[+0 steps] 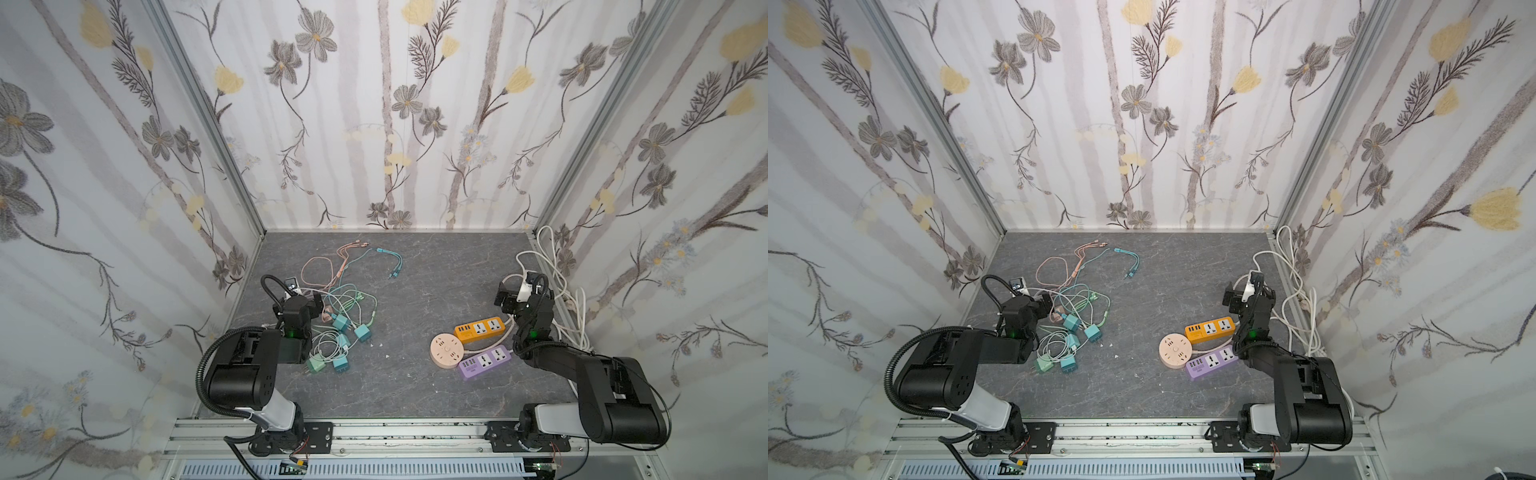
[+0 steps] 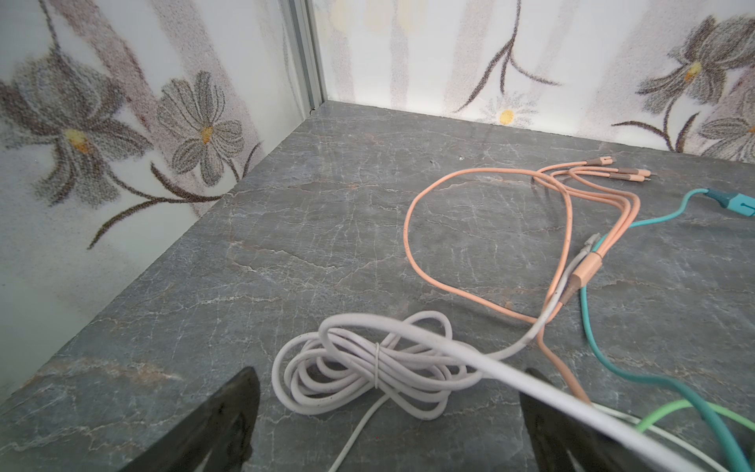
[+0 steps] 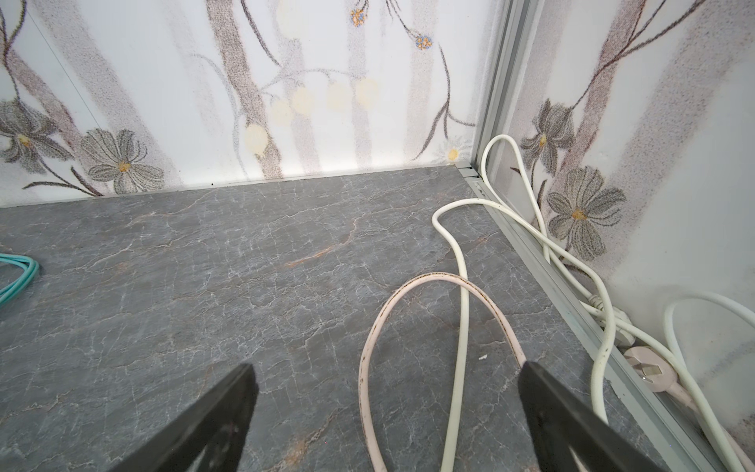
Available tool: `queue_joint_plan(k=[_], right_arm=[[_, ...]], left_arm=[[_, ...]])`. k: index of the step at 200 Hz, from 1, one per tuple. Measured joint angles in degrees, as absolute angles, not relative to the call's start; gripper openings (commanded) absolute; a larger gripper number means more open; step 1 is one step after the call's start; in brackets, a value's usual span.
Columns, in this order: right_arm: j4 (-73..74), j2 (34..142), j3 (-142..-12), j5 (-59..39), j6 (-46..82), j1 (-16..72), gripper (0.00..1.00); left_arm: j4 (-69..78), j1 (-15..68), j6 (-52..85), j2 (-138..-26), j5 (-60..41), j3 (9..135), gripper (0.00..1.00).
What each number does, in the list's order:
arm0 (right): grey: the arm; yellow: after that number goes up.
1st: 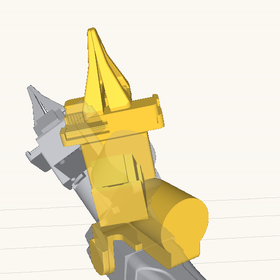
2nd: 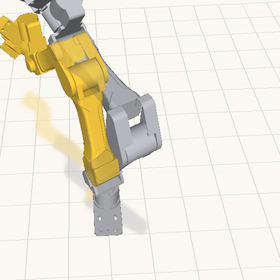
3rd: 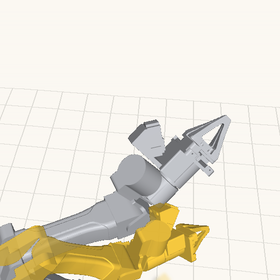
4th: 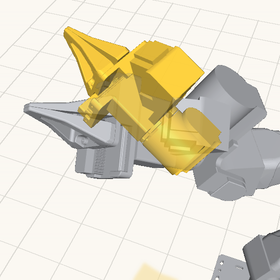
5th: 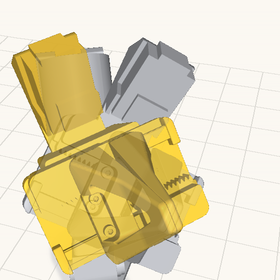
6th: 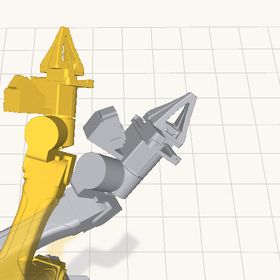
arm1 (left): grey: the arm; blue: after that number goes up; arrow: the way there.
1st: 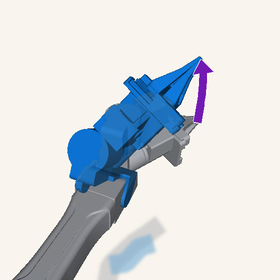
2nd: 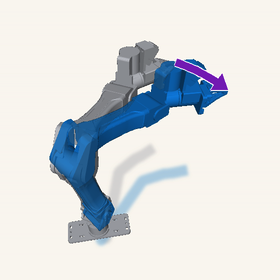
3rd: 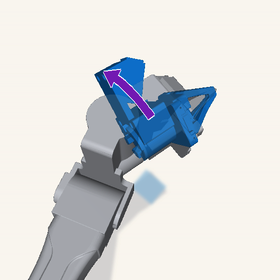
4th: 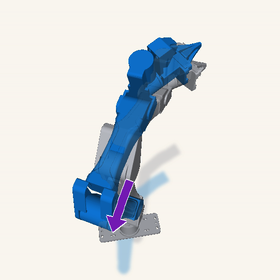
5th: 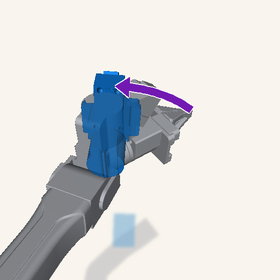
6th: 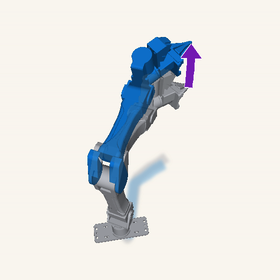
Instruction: Insert the plug
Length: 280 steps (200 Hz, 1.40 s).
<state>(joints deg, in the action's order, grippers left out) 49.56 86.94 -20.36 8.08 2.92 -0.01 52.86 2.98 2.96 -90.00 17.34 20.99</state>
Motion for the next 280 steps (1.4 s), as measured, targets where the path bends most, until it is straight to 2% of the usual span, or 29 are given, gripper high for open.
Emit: queue_joint_plan(k=[50, 71, 104, 138, 182, 280], right_arm=[[46.5, 83.4, -21.2, 7.5, 2.5, 0.0, 0.99], [38.9, 77.0, -25.1, 6.3, 2.5, 0.0, 0.99], [21.8, 71.8, -34.7, 6.3, 6.8, 0.0, 0.99], [5.9, 70.1, -40.4, 3.8, 16.6, 0.0, 0.99], [-9.4, 69.7, -42.2, -2.8, 31.9, 0.0, 0.99], [-32.2, 75.2, -46.4, -9.2, 67.1, 0.4, 0.99]], left_arm=[[50.3, 3.3, 2.5, -88.3, 16.8, 21.8, 1.00], [43.7, 4.7, 1.5, -84.5, 17.2, 26.1, 1.00], [32.0, 8.7, 2.1, -78.5, 23.2, 32.4, 1.00], [24.6, 13.8, 7.1, -69.2, 23.0, 32.7, 1.00], [23.1, 14.3, 17.5, -57.0, 22.3, 29.6, 1.00], [6.4, 14.3, 33.3, -42.9, 31.7, 23.2, 1.00]])
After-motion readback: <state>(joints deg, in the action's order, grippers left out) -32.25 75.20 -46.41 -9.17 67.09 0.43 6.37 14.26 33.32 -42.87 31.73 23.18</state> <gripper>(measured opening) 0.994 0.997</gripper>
